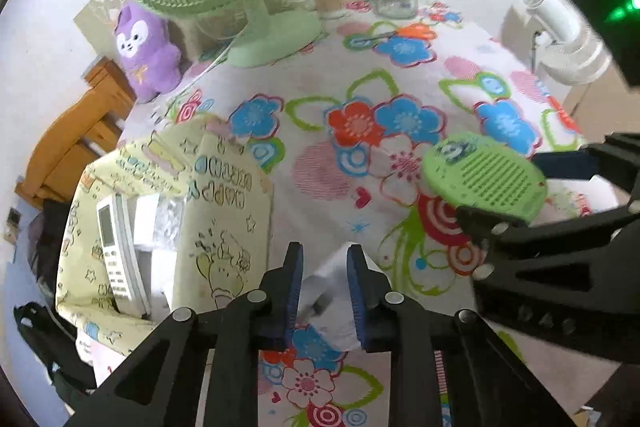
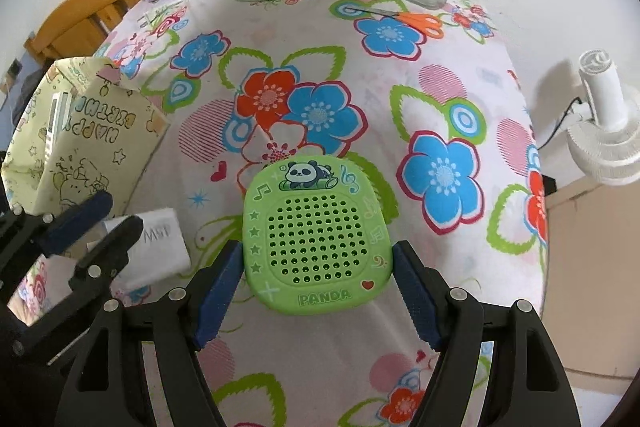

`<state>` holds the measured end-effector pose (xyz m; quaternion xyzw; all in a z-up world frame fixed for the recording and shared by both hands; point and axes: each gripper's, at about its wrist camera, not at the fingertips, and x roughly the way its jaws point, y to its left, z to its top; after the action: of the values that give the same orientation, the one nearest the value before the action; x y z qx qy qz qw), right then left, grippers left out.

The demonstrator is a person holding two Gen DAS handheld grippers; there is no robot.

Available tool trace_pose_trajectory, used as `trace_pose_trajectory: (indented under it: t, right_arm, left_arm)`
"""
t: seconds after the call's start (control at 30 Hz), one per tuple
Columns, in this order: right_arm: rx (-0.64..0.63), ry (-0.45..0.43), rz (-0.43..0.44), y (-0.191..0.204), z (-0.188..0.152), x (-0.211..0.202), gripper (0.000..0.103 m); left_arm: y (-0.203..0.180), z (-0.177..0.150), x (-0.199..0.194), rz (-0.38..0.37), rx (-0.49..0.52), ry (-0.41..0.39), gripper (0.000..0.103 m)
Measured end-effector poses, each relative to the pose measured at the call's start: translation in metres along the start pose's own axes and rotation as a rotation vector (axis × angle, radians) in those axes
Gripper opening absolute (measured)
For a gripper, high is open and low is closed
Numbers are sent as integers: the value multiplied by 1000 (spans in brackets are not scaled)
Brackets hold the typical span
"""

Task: Organize rigid objects
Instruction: 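Carry the block charger with left gripper while right gripper carries the speaker toward the bin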

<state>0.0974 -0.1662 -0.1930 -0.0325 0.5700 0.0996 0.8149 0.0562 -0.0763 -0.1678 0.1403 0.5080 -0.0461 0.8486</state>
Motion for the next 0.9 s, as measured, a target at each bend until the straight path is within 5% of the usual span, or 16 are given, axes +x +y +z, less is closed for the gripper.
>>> trace_pose_trajectory:
  t: [0.13,0.4,0.5,0.77,0.9]
  right_arm:
    - [25,0,-4,1,-5,-5,77]
    - [44,7,-9,-1,-13,-1,77]
    - [45,-3,0,-3,-14,1,77]
    - [46,22,31,-17,-20,18,77]
    - [46,55,24,-26,-21,26,77]
  left_arm:
    - [6,-1,3,-38,-10,23,23]
    - [11,-15,16,-116,-80,44,45]
    - [3,-15,18,-96,-68,27,59]
    - [-8,-14,35,31,-81,44,71]
    - [-5,-13,40,62,-85,17,62]
